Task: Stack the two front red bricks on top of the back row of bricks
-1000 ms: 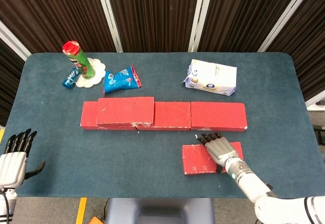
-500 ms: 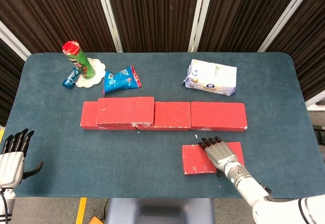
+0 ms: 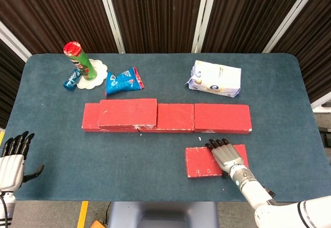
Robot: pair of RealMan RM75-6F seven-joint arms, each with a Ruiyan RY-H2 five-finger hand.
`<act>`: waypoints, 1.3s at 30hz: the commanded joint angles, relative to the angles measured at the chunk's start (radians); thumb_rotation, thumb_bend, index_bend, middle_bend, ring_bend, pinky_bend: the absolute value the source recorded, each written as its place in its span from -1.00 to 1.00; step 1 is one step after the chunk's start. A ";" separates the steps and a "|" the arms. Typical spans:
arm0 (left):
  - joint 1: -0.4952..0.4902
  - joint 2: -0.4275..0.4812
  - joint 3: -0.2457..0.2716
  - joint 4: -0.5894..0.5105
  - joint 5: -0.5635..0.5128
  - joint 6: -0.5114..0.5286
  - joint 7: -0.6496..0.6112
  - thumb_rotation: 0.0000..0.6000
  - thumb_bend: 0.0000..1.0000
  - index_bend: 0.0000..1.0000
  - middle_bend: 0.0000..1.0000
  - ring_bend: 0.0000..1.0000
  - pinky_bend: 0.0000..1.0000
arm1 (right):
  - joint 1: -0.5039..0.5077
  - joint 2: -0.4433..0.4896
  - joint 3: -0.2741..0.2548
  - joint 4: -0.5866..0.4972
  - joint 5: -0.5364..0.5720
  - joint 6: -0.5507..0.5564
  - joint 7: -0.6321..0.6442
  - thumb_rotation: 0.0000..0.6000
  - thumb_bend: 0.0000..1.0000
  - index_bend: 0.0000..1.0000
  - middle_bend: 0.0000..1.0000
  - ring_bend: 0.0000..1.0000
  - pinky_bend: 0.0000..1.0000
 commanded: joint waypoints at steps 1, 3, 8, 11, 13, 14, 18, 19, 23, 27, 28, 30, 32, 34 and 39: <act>0.001 0.001 -0.001 -0.003 0.001 -0.005 0.002 1.00 -0.54 -1.00 -1.00 -1.00 -0.96 | 0.000 -0.005 -0.006 0.009 0.004 -0.009 0.005 1.00 -1.00 -1.00 -1.00 -1.00 -1.00; 0.003 0.001 -0.002 -0.006 0.000 -0.008 0.004 1.00 -0.54 -1.00 -1.00 -1.00 -0.96 | 0.001 -0.011 -0.009 0.018 0.004 -0.014 0.008 1.00 -1.00 -1.00 -1.00 -1.00 -1.00; 0.004 0.000 -0.008 -0.010 -0.005 -0.014 0.005 1.00 -0.54 -1.00 -1.00 -1.00 -0.96 | 0.006 -0.023 -0.013 0.027 0.008 -0.008 0.004 1.00 -1.00 -1.00 -1.00 -1.00 -1.00; 0.007 0.003 -0.010 -0.013 -0.003 -0.013 0.003 1.00 -0.53 -1.00 -1.00 -1.00 -0.96 | 0.009 -0.033 -0.017 0.033 0.012 -0.002 -0.002 1.00 -1.00 -1.00 -1.00 -1.00 -1.00; 0.009 0.004 -0.012 -0.014 -0.005 -0.015 0.001 1.00 -0.54 -1.00 -1.00 -1.00 -0.96 | 0.009 -0.043 -0.021 0.039 0.014 0.007 -0.008 1.00 -1.00 -1.00 -1.00 -1.00 -1.00; 0.009 0.004 -0.013 -0.015 -0.007 -0.017 0.001 1.00 -0.54 -1.00 -1.00 -1.00 -0.96 | 0.009 -0.047 -0.022 0.040 0.015 0.010 -0.010 1.00 -1.00 -1.00 -0.98 -1.00 -1.00; 0.011 0.007 -0.017 -0.021 -0.014 -0.023 -0.001 1.00 -0.54 -1.00 -1.00 -1.00 -0.96 | 0.006 -0.061 -0.021 0.044 0.002 0.023 -0.010 1.00 -1.00 -0.96 -0.81 -0.89 -1.00; 0.012 0.007 -0.017 -0.023 -0.015 -0.025 -0.001 1.00 -0.54 -1.00 -1.00 -1.00 -0.96 | 0.003 -0.064 -0.019 0.045 -0.003 0.028 -0.007 1.00 -1.00 -0.93 -0.76 -0.85 -1.00; 0.014 0.009 -0.019 -0.028 -0.022 -0.030 0.003 1.00 -0.55 -1.00 -1.00 -1.00 -0.96 | -0.008 -0.082 -0.019 0.054 -0.030 0.054 -0.006 1.00 -1.00 -0.86 -0.60 -0.71 -1.00; 0.015 0.012 -0.023 -0.033 -0.027 -0.032 0.003 1.00 -0.55 -1.00 -1.00 -1.00 -0.96 | -0.020 -0.094 -0.019 0.057 -0.053 0.073 -0.005 1.00 -1.00 -0.80 -0.51 -0.62 -1.00; 0.016 0.012 -0.024 -0.033 -0.027 -0.032 0.004 1.00 -0.55 -1.00 -1.00 -1.00 -0.96 | -0.024 -0.094 -0.018 0.055 -0.061 0.076 -0.002 1.00 -1.00 -0.78 -0.48 -0.62 -1.00; 0.017 0.013 -0.025 -0.034 -0.027 -0.032 0.002 1.00 -0.55 -1.00 -1.00 -1.00 -0.96 | -0.030 -0.088 -0.014 0.046 -0.075 0.078 0.009 1.00 -1.00 -0.77 -0.47 -0.61 -1.00; 0.017 0.015 -0.026 -0.034 -0.027 -0.034 -0.002 1.00 -0.55 -1.00 -1.00 -1.00 -0.96 | -0.036 -0.071 -0.006 0.027 -0.096 0.081 0.023 1.00 -1.00 -0.76 -0.47 -0.60 -1.00; 0.018 0.016 -0.026 -0.033 -0.028 -0.036 -0.002 1.00 -0.55 -1.00 -1.00 -1.00 -0.96 | -0.039 -0.044 0.006 -0.003 -0.119 0.088 0.037 1.00 -1.00 -0.75 -0.47 -0.60 -1.00; 0.019 0.019 -0.028 -0.034 -0.026 -0.038 -0.009 1.00 -0.55 -1.00 -1.00 -1.00 -0.96 | -0.022 0.035 0.056 -0.057 -0.164 0.108 0.044 1.00 -1.00 -0.72 -0.45 -0.59 -1.00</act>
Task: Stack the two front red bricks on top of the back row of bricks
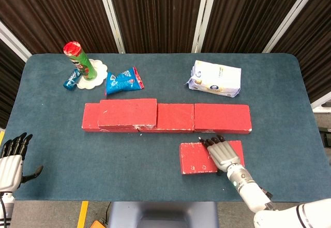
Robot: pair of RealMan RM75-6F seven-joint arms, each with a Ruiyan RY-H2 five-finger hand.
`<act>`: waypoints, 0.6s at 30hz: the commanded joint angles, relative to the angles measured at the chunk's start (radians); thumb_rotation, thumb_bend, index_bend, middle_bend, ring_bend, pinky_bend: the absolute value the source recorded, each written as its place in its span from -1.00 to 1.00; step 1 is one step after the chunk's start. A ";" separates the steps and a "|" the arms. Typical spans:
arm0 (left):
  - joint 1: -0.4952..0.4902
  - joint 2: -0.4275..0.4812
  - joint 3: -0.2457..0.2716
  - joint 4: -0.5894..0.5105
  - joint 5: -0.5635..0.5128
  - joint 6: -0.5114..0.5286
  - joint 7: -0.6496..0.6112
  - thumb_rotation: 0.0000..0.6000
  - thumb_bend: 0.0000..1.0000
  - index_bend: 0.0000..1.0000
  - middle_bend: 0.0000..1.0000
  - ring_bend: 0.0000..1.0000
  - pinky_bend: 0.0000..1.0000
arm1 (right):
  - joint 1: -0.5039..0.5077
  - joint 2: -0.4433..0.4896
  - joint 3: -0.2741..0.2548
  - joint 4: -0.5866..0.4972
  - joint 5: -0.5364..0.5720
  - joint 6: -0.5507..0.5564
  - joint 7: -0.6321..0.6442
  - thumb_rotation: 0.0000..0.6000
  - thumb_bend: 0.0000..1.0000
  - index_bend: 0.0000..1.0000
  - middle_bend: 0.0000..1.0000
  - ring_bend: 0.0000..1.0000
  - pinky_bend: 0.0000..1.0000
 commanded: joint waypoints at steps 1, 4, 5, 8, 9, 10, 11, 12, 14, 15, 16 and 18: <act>0.001 0.002 0.000 0.000 0.002 -0.002 -0.005 1.00 -0.55 -1.00 -1.00 -1.00 -0.96 | 0.029 0.061 0.046 -0.029 -0.002 0.011 -0.013 1.00 -1.00 -0.72 -0.45 -0.58 -1.00; 0.001 0.008 0.002 -0.003 0.002 -0.010 -0.012 1.00 -0.55 -1.00 -1.00 -1.00 -0.96 | 0.083 0.095 0.107 -0.017 0.096 0.010 -0.039 1.00 -1.00 -0.72 -0.44 -0.58 -1.00; 0.000 0.008 0.002 -0.002 0.002 -0.012 -0.012 1.00 -0.55 -1.00 -1.00 -1.00 -0.96 | 0.101 0.101 0.124 -0.007 0.130 0.010 -0.053 1.00 -1.00 -0.72 -0.43 -0.58 -1.00; 0.000 0.011 0.000 -0.004 0.000 -0.015 -0.017 1.00 -0.55 -1.00 -1.00 -1.00 -0.96 | 0.158 0.100 0.172 0.043 0.219 0.010 -0.093 1.00 -1.00 -0.73 -0.42 -0.58 -1.00; 0.000 0.012 0.000 -0.003 0.000 -0.016 -0.018 1.00 -0.55 -1.00 -1.00 -1.00 -0.96 | 0.174 0.094 0.184 0.071 0.236 -0.010 -0.098 1.00 -1.00 -0.72 -0.42 -0.58 -1.00; 0.000 0.012 0.000 -0.003 -0.001 -0.018 -0.018 1.00 -0.55 -1.00 -1.00 -1.00 -0.96 | 0.184 0.091 0.192 0.093 0.254 -0.033 -0.097 1.00 -1.00 -0.72 -0.42 -0.58 -1.00; 0.000 0.013 0.000 -0.003 -0.002 -0.019 -0.019 1.00 -0.55 -1.00 -1.00 -1.00 -0.96 | 0.194 0.089 0.200 0.113 0.275 -0.059 -0.091 1.00 -1.00 -0.72 -0.42 -0.58 -1.00; 0.000 0.014 0.000 -0.003 -0.002 -0.020 -0.020 1.00 -0.55 -1.00 -1.00 -1.00 -0.96 | 0.201 0.086 0.209 0.133 0.293 -0.085 -0.082 1.00 -1.00 -0.71 -0.42 -0.58 -1.00; 0.000 0.015 -0.002 -0.003 -0.003 -0.021 -0.020 1.00 -0.54 -1.00 -1.00 -1.00 -0.96 | 0.218 0.075 0.215 0.187 0.311 -0.119 -0.080 1.00 -1.00 -0.70 -0.42 -0.57 -1.00; 0.001 0.015 -0.003 -0.003 -0.004 -0.020 -0.021 1.00 -0.54 -1.00 -1.00 -1.00 -0.96 | 0.223 0.066 0.216 0.209 0.311 -0.127 -0.079 1.00 -1.00 -0.68 -0.42 -0.57 -1.00; 0.002 0.016 -0.004 -0.003 -0.004 -0.018 -0.023 1.00 -0.54 -1.00 -1.00 -1.00 -0.96 | 0.227 0.053 0.220 0.238 0.312 -0.136 -0.071 1.00 -1.00 -0.68 -0.42 -0.57 -1.00; 0.003 0.017 -0.004 -0.003 -0.003 -0.017 -0.027 1.00 -0.54 -1.00 -1.00 -1.00 -0.96 | 0.231 0.036 0.224 0.275 0.322 -0.157 -0.056 1.00 -1.00 -0.67 -0.42 -0.56 -1.00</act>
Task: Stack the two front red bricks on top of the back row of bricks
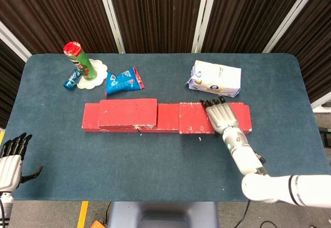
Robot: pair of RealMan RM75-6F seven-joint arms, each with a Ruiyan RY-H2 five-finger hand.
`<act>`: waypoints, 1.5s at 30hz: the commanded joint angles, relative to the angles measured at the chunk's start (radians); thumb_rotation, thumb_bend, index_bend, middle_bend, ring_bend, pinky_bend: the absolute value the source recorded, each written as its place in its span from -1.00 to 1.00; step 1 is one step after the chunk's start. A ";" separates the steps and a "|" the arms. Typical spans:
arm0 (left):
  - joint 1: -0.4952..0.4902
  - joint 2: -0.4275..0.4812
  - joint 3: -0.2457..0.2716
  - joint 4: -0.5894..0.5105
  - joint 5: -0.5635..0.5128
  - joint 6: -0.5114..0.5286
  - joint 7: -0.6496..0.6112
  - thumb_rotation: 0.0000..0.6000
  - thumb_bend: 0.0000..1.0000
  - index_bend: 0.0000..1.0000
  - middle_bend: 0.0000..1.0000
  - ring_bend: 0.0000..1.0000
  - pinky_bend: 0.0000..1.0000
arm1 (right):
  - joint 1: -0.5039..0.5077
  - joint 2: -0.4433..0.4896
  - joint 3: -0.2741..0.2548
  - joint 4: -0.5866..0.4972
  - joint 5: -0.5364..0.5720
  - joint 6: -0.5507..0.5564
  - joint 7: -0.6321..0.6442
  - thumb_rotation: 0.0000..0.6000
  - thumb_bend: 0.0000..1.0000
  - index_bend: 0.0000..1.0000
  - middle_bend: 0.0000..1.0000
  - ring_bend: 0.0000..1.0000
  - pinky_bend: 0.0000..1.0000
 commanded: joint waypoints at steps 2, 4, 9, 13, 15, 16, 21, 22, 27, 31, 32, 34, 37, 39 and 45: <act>0.002 0.003 0.000 -0.001 0.003 0.002 -0.006 1.00 -0.54 -1.00 -1.00 -1.00 -0.96 | 0.029 -0.050 0.019 0.107 0.033 -0.076 0.032 1.00 -1.00 -0.66 -0.42 -0.56 -1.00; 0.003 0.003 0.001 -0.001 0.006 0.001 -0.009 1.00 -0.55 -1.00 -1.00 -1.00 -0.96 | 0.038 -0.069 0.014 0.144 0.043 -0.113 0.038 1.00 -1.00 -0.66 -0.42 -0.56 -1.00; 0.003 0.003 0.000 0.000 0.008 0.000 -0.011 1.00 -0.54 -1.00 -1.00 -1.00 -0.96 | 0.059 -0.103 0.016 0.200 0.039 -0.175 0.063 1.00 -1.00 -0.65 -0.42 -0.56 -1.00; 0.002 0.003 0.000 0.001 0.007 -0.005 -0.014 1.00 -0.54 -1.00 -1.00 -1.00 -0.96 | 0.093 -0.131 0.016 0.247 0.078 -0.201 0.066 1.00 -1.00 -0.67 -0.42 -0.56 -1.00; 0.002 0.003 -0.001 0.002 0.006 -0.004 -0.011 1.00 -0.54 -1.00 -1.00 -1.00 -0.96 | 0.112 -0.139 0.012 0.263 0.103 -0.205 0.058 1.00 -1.00 -0.67 -0.42 -0.56 -1.00; 0.003 0.002 -0.001 0.002 0.007 -0.003 -0.011 1.00 -0.54 -1.00 -1.00 -1.00 -0.96 | 0.123 -0.141 0.012 0.269 0.119 -0.207 0.055 1.00 -1.00 -0.67 -0.42 -0.56 -1.00; 0.005 0.005 -0.002 0.000 0.010 -0.001 -0.019 1.00 -0.55 -1.00 -1.00 -1.00 -0.96 | 0.174 -0.133 -0.001 0.282 0.200 -0.229 0.029 1.00 -1.00 -0.67 -0.42 -0.56 -1.00; 0.005 0.005 -0.002 0.000 0.011 -0.001 -0.021 1.00 -0.55 -1.00 -1.00 -1.00 -0.96 | 0.190 -0.131 -0.007 0.282 0.225 -0.234 0.016 1.00 -1.00 -0.67 -0.42 -0.56 -1.00; 0.005 0.007 -0.002 -0.002 0.010 -0.002 -0.022 1.00 -0.54 -1.00 -1.00 -1.00 -0.96 | 0.250 -0.126 -0.021 0.283 0.320 -0.257 -0.014 1.00 -1.00 -0.67 -0.42 -0.56 -1.00; 0.006 0.009 -0.002 -0.003 0.010 -0.003 -0.026 1.00 -0.54 -1.00 -1.00 -1.00 -0.96 | 0.302 -0.137 -0.050 0.298 0.402 -0.273 -0.051 1.00 -1.00 -0.67 -0.41 -0.56 -1.00; 0.007 0.009 -0.002 -0.002 0.011 -0.003 -0.027 1.00 -0.54 -1.00 -1.00 -1.00 -0.96 | 0.310 -0.141 -0.053 0.302 0.414 -0.274 -0.054 1.00 -1.00 -0.67 -0.41 -0.56 -1.00; 0.007 0.011 -0.002 -0.002 0.010 -0.005 -0.031 1.00 -0.54 -1.00 -1.00 -1.00 -0.96 | 0.325 -0.149 -0.058 0.309 0.433 -0.276 -0.057 1.00 -1.00 -0.67 -0.41 -0.56 -1.00; 0.006 0.012 -0.004 -0.001 0.009 -0.006 -0.034 1.00 -0.54 -1.00 -1.00 -1.00 -0.96 | 0.340 -0.161 -0.067 0.318 0.448 -0.272 -0.062 1.00 -1.00 -0.67 -0.41 -0.56 -1.00; 0.006 0.012 -0.004 -0.001 0.010 -0.007 -0.038 1.00 -0.54 -1.00 -1.00 -1.00 -0.96 | 0.347 -0.166 -0.073 0.322 0.457 -0.269 -0.064 1.00 -1.00 -0.67 -0.42 -0.56 -1.00; 0.007 0.013 -0.003 -0.001 0.011 -0.007 -0.040 1.00 -0.55 -1.00 -1.00 -1.00 -0.96 | 0.354 -0.170 -0.076 0.329 0.466 -0.264 -0.062 1.00 -1.00 -0.67 -0.41 -0.56 -1.00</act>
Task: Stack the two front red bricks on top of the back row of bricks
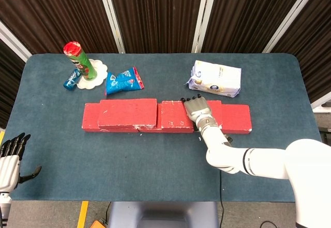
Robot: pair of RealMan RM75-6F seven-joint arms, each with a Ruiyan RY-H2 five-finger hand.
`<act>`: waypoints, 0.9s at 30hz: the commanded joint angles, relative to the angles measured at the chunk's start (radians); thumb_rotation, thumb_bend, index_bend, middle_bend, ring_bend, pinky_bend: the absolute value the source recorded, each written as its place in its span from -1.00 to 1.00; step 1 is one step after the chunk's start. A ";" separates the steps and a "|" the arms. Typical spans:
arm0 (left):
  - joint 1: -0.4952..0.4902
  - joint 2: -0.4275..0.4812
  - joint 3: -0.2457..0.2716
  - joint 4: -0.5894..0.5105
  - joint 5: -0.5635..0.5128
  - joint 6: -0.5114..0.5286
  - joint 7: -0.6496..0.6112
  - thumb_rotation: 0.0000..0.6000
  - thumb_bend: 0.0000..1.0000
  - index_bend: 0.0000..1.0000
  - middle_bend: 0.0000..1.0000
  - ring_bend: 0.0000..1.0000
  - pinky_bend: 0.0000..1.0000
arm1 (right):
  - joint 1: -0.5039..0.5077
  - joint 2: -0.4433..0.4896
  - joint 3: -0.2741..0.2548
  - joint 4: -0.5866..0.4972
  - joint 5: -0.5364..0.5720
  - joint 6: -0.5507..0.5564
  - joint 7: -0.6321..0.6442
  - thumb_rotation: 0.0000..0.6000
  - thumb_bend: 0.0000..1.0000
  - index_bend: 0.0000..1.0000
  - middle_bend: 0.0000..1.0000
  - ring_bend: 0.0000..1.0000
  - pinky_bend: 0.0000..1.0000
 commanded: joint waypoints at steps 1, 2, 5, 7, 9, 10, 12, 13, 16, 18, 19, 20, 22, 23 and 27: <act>0.000 0.000 0.000 0.000 0.001 -0.001 -0.002 1.00 -0.55 -1.00 -1.00 -1.00 -0.96 | 0.003 -0.001 -0.003 0.006 0.006 0.004 0.001 1.00 -1.00 -0.67 -0.41 -0.56 -1.00; -0.001 0.000 0.000 0.000 0.001 -0.002 -0.002 1.00 -0.55 -1.00 -1.00 -1.00 -0.96 | 0.005 -0.001 -0.005 0.008 0.008 0.005 0.000 1.00 -1.00 -0.67 -0.41 -0.56 -1.00; -0.001 0.001 0.001 -0.001 0.002 -0.003 -0.002 1.00 -0.54 -1.00 -1.00 -1.00 -0.96 | 0.009 -0.009 -0.006 0.023 0.016 0.006 0.002 1.00 -1.00 -0.67 -0.41 -0.56 -1.00; 0.000 0.001 0.000 -0.002 0.001 -0.002 -0.004 1.00 -0.55 -1.00 -1.00 -1.00 -0.96 | 0.013 -0.014 -0.010 0.029 0.022 0.006 -0.001 1.00 -1.00 -0.67 -0.41 -0.56 -1.00; 0.001 0.002 0.000 -0.002 0.001 -0.002 -0.006 1.00 -0.55 -1.00 -1.00 -1.00 -0.96 | 0.018 -0.020 -0.015 0.035 0.032 0.004 -0.007 1.00 -1.00 -0.67 -0.41 -0.56 -1.00; 0.001 0.002 0.000 -0.002 0.000 -0.002 -0.007 1.00 -0.55 -1.00 -1.00 -1.00 -0.96 | 0.021 -0.024 -0.017 0.038 0.035 0.005 -0.010 1.00 -1.00 -0.67 -0.41 -0.56 -1.00; 0.000 0.003 0.000 -0.003 0.000 -0.003 -0.009 1.00 -0.55 -1.00 -1.00 -1.00 -0.96 | 0.026 -0.034 -0.017 0.046 0.038 0.008 -0.014 1.00 -1.00 -0.67 -0.41 -0.56 -1.00; 0.001 0.003 0.000 -0.003 0.001 -0.004 -0.010 1.00 -0.55 -1.00 -1.00 -1.00 -0.96 | 0.028 -0.037 -0.016 0.049 0.039 0.009 -0.015 1.00 -1.00 -0.67 -0.41 -0.56 -1.00; 0.001 0.004 -0.001 -0.002 0.000 -0.004 -0.012 1.00 -0.55 -1.00 -1.00 -1.00 -0.96 | 0.032 -0.047 -0.012 0.055 0.040 0.011 -0.015 1.00 -1.00 -0.66 -0.41 -0.56 -1.00; 0.001 0.005 -0.001 -0.002 -0.001 -0.005 -0.014 1.00 -0.54 -1.00 -1.00 -1.00 -0.96 | 0.035 -0.052 -0.011 0.056 0.042 0.013 -0.017 1.00 -1.00 -0.66 -0.41 -0.56 -1.00; 0.001 0.005 -0.001 -0.002 -0.002 -0.006 -0.014 1.00 -0.54 -1.00 -1.00 -1.00 -0.96 | 0.036 -0.054 -0.010 0.057 0.045 0.015 -0.018 1.00 -1.00 -0.66 -0.41 -0.56 -1.00; 0.000 0.006 -0.001 -0.002 -0.002 -0.007 -0.015 1.00 -0.54 -1.00 -1.00 -1.00 -0.96 | 0.038 -0.057 -0.010 0.058 0.048 0.017 -0.019 1.00 -1.00 -0.66 -0.41 -0.56 -1.00; 0.001 0.007 0.000 -0.004 0.000 -0.007 -0.017 1.00 -0.55 -1.00 -1.00 -1.00 -0.96 | 0.040 -0.063 -0.009 0.064 0.057 0.021 -0.021 1.00 -1.00 -0.66 -0.41 -0.56 -1.00; 0.001 0.008 0.000 -0.004 0.001 -0.007 -0.018 1.00 -0.55 -1.00 -1.00 -1.00 -0.96 | 0.041 -0.067 -0.010 0.067 0.061 0.022 -0.024 1.00 -1.00 -0.65 -0.41 -0.56 -1.00; 0.002 0.009 0.000 -0.005 0.003 -0.005 -0.022 1.00 -0.55 -1.00 -1.00 -1.00 -0.96 | 0.044 -0.078 -0.009 0.079 0.074 0.021 -0.033 1.00 -1.00 -0.64 -0.41 -0.56 -1.00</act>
